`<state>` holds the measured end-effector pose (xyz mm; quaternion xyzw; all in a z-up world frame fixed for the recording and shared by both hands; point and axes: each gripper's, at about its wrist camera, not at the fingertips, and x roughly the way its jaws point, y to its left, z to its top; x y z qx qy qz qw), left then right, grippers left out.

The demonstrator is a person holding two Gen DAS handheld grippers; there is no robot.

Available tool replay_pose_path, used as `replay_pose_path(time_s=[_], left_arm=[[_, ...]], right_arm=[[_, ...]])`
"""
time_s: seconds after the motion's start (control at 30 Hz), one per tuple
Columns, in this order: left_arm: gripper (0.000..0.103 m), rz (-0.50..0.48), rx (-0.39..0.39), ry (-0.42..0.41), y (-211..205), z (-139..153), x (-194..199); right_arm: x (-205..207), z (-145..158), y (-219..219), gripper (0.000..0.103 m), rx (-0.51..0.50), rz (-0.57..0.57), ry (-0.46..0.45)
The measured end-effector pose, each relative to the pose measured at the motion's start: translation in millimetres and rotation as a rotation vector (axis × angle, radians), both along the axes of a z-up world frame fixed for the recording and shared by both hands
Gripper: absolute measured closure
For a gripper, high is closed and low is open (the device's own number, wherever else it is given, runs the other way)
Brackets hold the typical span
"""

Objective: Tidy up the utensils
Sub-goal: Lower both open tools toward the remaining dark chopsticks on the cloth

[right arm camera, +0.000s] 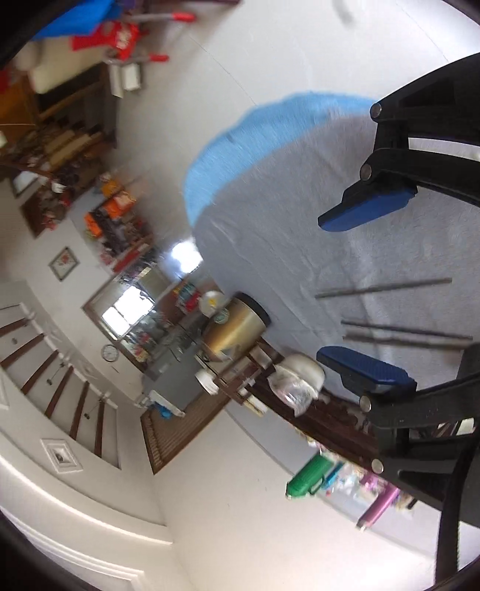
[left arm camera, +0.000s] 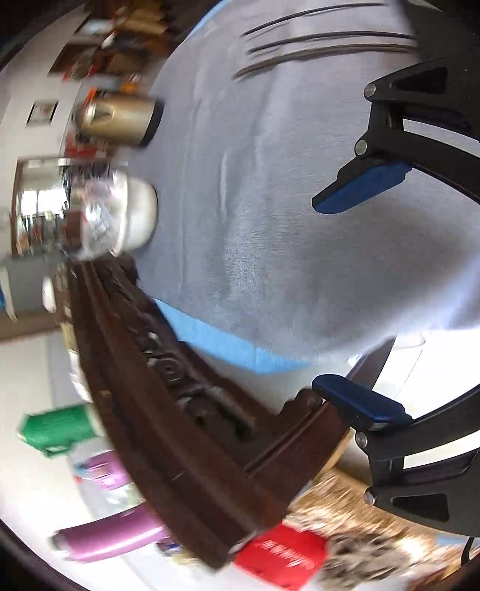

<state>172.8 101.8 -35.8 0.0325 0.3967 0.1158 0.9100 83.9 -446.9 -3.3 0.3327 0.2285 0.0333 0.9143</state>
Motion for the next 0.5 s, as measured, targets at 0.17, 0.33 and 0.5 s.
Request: replay_pose_path(time_s=[0.17,0.33,0.5], left_arm=[[0.014,-0.115,-0.040,-0.057,-7.4,27.0,-46.3],[0.014,-0.204,-0.098,-0.096,-22.4,47.4,-59.2],[0.014,-0.290,-0.125,-0.048,-32.6,44.6,-33.9]], right_arm=[[-13.2,11.5,9.0,0.049,-0.053,0.006,0.030],[-22.1,16.3,22.5,0.059,-0.086,0.060,0.049],[-29.2,14.2,22.3,0.058,-0.060,0.110,0.073]])
